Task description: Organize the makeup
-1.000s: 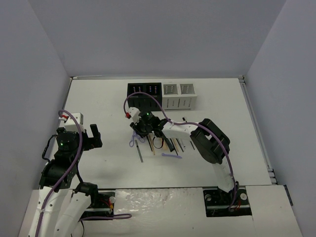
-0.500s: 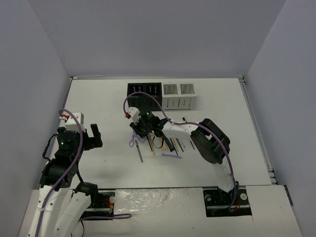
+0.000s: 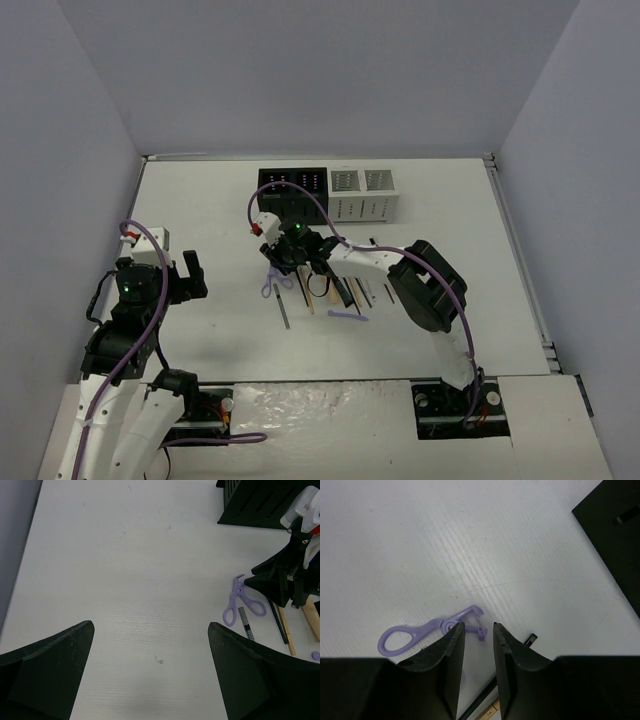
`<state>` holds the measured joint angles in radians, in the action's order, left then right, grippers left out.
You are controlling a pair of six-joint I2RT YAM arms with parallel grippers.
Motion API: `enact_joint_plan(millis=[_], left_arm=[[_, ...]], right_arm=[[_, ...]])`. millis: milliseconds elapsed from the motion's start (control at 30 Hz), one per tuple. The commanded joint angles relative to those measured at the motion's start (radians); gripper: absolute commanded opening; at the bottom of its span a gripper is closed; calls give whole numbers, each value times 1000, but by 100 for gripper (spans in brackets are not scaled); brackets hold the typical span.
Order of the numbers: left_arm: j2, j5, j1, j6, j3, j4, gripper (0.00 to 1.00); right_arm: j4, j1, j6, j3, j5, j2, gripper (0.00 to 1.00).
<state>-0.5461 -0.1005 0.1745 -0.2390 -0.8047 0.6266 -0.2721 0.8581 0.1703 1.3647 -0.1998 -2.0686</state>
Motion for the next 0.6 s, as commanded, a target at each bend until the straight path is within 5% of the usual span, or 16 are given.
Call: enact_joint_plan(millis=[0, 567], left_arm=[[-17, 7, -6, -9, -22, -57, 97], [-19, 13, -6, -9, -23, -56, 97]], right_arm=[[-35, -2, 8, 43, -20, 34, 25], [-37, -8, -2, 31, -13, 9, 22]])
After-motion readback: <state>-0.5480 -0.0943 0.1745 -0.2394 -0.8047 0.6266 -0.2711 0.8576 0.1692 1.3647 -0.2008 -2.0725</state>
